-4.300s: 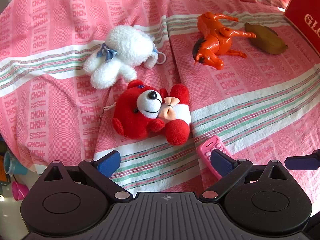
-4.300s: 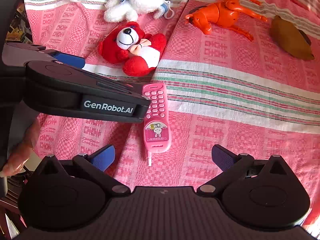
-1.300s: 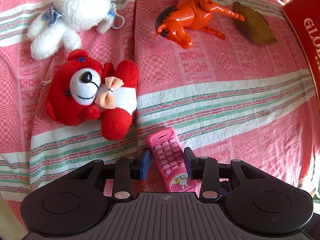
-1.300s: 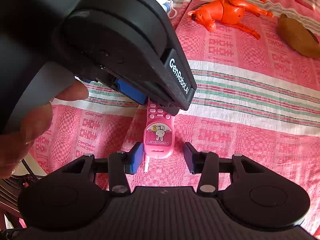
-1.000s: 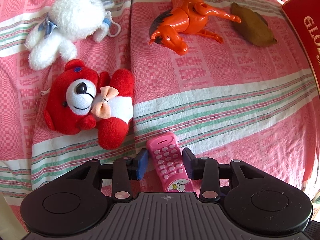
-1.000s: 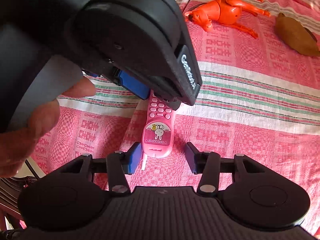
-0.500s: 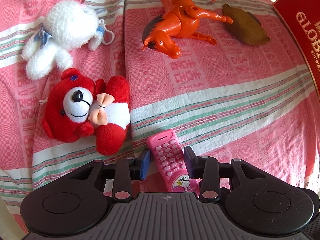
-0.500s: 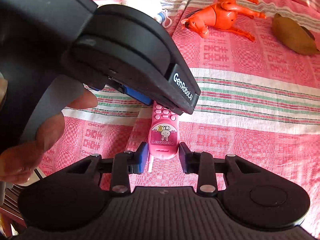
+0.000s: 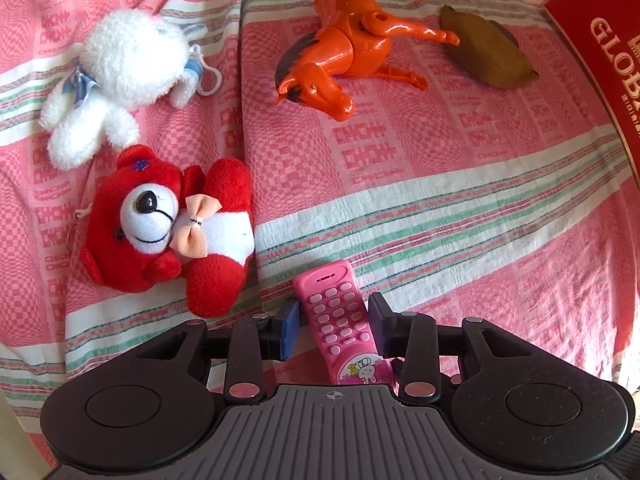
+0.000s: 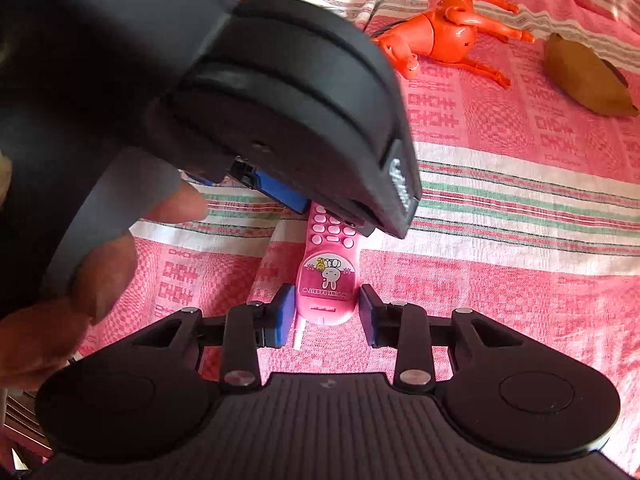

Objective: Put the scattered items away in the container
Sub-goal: 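Close the left gripper on the pink toy phone, then lift the pink toy phone with the left gripper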

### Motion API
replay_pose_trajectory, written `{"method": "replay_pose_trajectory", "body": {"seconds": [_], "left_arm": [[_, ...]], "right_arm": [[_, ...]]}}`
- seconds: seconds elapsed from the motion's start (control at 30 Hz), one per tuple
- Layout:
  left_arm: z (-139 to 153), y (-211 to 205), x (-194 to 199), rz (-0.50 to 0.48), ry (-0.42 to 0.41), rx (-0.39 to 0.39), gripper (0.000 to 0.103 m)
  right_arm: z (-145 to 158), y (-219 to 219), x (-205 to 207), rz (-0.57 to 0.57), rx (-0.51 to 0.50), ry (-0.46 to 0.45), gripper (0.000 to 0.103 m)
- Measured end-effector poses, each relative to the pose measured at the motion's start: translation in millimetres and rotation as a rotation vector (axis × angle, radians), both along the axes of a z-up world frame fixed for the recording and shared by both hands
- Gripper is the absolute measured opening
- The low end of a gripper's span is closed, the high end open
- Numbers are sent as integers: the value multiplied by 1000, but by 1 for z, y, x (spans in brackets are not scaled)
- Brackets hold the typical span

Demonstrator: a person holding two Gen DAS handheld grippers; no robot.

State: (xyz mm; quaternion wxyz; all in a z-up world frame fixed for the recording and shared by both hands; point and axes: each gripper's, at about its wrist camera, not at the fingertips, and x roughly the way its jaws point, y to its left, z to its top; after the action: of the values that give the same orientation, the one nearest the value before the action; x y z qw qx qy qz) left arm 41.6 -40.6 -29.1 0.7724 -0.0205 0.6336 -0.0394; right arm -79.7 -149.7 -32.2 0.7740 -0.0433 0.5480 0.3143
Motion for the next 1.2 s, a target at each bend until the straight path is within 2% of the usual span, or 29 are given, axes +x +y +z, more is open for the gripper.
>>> {"method": "replay_pose_trajectory", "body": {"seconds": [0.13, 0.17, 0.2, 0.3, 0.33, 0.37, 0.43, 0.53, 0.57, 0.6, 0.67, 0.7, 0.73, 0.8, 0.87, 0.93, 0.97, 1.03, 1.13, 1.2], "left_arm": [[9, 2, 3, -21, -16, -26, 34], [10, 3, 5, -25, -17, -31, 30], [11, 3, 6, -28, -14, -39, 30], [14, 6, 7, -42, -6, -65, 29], [13, 6, 8, -42, -3, -62, 10], [12, 5, 8, -49, 1, -36, 0], [6, 9, 12, -35, 25, -48, 0], [5, 10, 14, -29, 26, -64, 0], [5, 10, 14, -24, 27, -73, 10], [5, 10, 14, -20, 37, -85, 30], [3, 8, 14, -22, 52, -95, 54], [3, 7, 13, -22, 48, -93, 73], [4, 5, 11, -24, 31, -83, 83], [4, -1, 10, -32, 21, -62, 84], [1, -3, 12, -22, 39, -76, 83], [-2, -8, 14, -25, 46, -70, 77], [-3, -12, 14, -45, 45, -59, 75], [-4, -19, 13, -99, 27, -21, 64], [-3, -21, 11, -182, -13, 43, 62], [-1, -22, 11, -273, -42, 77, 61]], "right_arm": [[9, -3, 2, -9, 12, -7, 39], [11, -14, 0, -16, 17, -5, 39], [12, -18, -1, -22, 18, 0, 39], [14, -22, -22, -23, 20, -2, 39], [16, -22, -23, -23, 20, -4, 39], [16, -23, -24, -30, 6, -13, 39], [17, -17, -12, -30, 2, -14, 39], [18, -17, -15, -31, -5, -15, 39], [10, -14, -5, -30, -8, -12, 39], [9, -15, -7, -26, -7, -12, 39], [8, -14, -6, -21, -11, -14, 39], [8, -14, -7, -17, -14, -15, 39], [1, -13, -2, -10, -21, -12, 39], [0, -15, -1, -8, -31, -13, 39], [-2, -17, -2, -5, -40, -17, 39], [-2, -18, -4, 9, -44, -22, 39], [-2, -19, -4, 21, -46, -28, 39], [-2, -22, -4, 58, -53, -40, 40], [-2, -33, 1, 71, -65, -36, 40], [-2, -43, 6, 56, -72, -35, 44]]}}
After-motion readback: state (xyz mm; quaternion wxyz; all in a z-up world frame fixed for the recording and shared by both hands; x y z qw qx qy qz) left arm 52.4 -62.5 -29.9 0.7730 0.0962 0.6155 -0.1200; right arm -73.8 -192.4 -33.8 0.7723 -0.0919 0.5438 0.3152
